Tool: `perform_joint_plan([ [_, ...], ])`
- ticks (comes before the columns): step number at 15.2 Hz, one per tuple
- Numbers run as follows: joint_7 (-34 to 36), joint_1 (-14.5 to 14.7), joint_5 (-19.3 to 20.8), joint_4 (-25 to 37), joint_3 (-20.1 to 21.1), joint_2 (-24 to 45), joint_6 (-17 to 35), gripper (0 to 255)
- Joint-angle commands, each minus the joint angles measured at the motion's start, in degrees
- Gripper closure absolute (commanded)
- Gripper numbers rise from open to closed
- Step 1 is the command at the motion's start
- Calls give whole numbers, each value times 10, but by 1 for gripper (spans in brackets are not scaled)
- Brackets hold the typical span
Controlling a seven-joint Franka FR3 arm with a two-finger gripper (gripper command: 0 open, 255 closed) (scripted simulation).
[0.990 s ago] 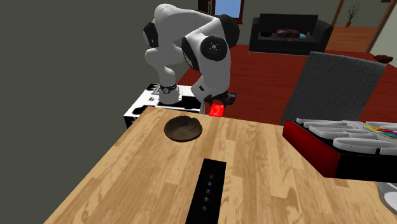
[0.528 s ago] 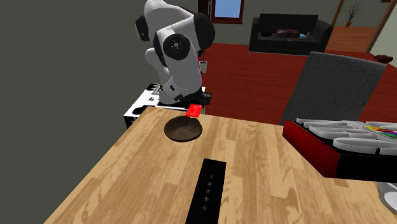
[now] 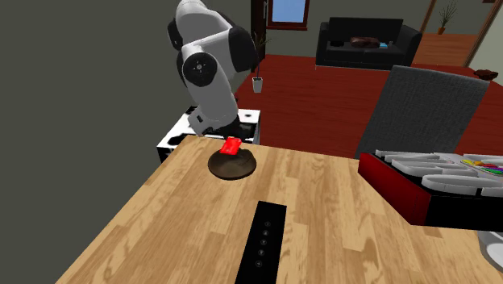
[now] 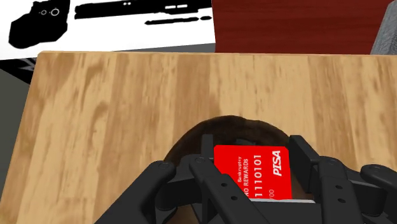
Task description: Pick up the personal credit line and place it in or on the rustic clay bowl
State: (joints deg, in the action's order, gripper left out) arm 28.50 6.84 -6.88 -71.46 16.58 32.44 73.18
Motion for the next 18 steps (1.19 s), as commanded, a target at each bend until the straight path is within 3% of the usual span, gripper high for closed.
perform_joint_plan([
  [1, -3, -1, 1, -16, -1, 0, 16, 255],
  [10, -15, -1, 6, -69, -4, 11, 79, 255],
  [18, -15, -1, 6, -69, -4, 11, 79, 255],
])
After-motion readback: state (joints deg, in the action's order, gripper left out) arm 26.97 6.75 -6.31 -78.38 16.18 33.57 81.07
